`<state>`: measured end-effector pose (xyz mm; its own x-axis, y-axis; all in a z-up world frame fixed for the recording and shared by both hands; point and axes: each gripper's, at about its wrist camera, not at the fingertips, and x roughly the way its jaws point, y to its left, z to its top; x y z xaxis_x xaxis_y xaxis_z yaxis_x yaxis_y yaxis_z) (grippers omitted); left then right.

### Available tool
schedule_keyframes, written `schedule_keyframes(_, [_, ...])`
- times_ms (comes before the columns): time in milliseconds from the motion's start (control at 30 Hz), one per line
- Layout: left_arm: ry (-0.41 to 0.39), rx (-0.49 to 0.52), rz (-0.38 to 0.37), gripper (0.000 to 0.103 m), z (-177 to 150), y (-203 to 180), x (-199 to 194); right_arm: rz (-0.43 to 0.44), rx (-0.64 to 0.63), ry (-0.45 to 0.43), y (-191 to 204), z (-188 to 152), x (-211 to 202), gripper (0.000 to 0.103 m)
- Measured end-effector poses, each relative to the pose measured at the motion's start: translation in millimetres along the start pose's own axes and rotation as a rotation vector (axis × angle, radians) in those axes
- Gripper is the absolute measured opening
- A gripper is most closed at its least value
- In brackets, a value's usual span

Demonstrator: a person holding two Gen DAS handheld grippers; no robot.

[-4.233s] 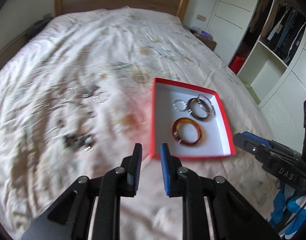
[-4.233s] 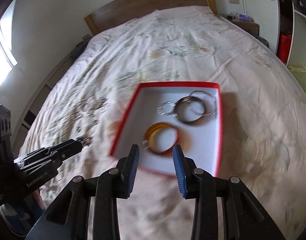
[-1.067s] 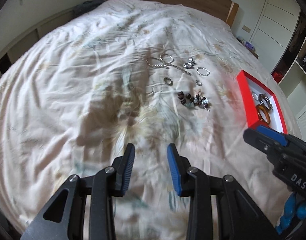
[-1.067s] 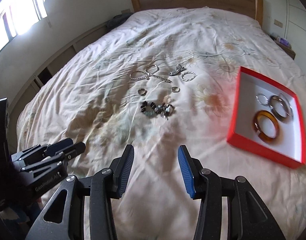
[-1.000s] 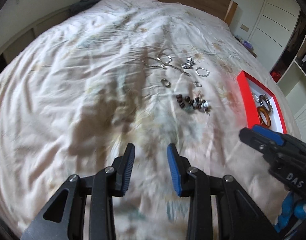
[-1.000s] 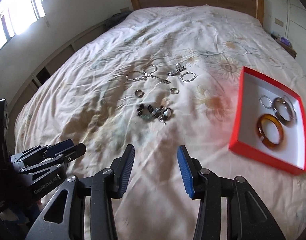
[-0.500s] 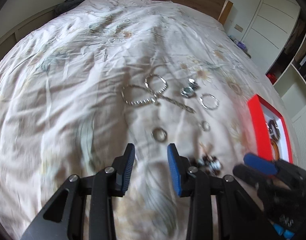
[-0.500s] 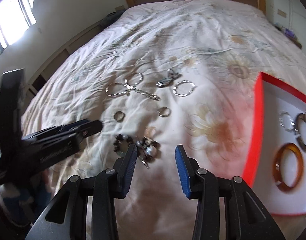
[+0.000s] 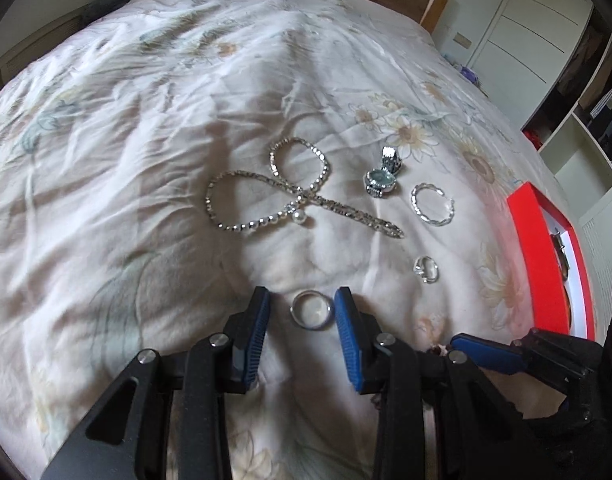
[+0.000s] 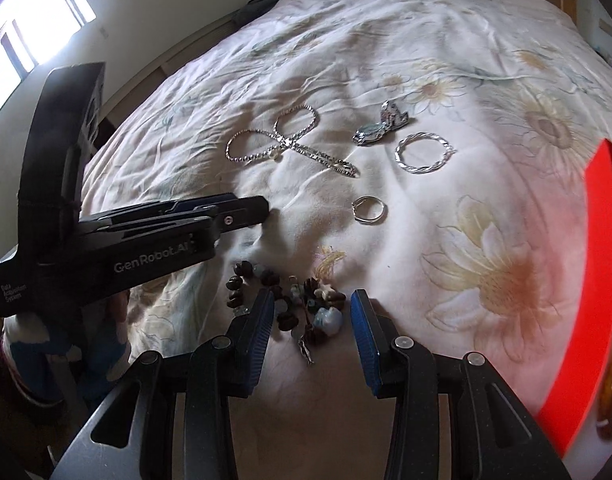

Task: Organize jewelry
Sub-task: 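Lower the left tool onto the small silver ring and close it while the right tool nears the beads, then carry the silver ring with the left tool while the right tool carries beads into the box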

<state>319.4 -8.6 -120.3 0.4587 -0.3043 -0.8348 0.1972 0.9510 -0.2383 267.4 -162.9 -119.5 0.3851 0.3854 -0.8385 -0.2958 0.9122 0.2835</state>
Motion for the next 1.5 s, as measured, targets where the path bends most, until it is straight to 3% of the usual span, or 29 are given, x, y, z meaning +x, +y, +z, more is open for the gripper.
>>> schedule_keyframes(167, [0.0, 0.012, -0.03, 0.03, -4, 4, 5, 0.021, -0.024, 0.015, 1, -3, 11, 0.038])
schedule_keyframes(233, [-0.001, 0.039, -0.02, 0.023, -8, 2, 5, 0.031, -0.027, 0.017, 1, -5, 12, 0.024])
schedule_keyframes(367, [-0.009, 0.06, -0.012, 0.019, -11, -1, 2, 0.043, -0.018, 0.006, 0, -10, 8, 0.018])
schedule_keyframes(700, [-0.028, 0.053, -0.008, 0.019, -20, -4, -20, 0.053, 0.009, -0.043, 5, -22, -25, 0.016])
schedule_keyframes(1000, [-0.065, 0.059, -0.006, 0.019, -30, -12, -65, 0.044, 0.031, -0.116, 16, -28, -75, 0.016])
schedule_keyframes(1233, [-0.101, 0.091, -0.046, 0.019, -31, -45, -97, 0.008, 0.058, -0.207, 10, -37, -131, 0.016])
schedule_keyframes(1500, [-0.133, 0.172, -0.139, 0.019, -25, -120, -115, -0.094, 0.121, -0.308, -35, -55, -198, 0.016])
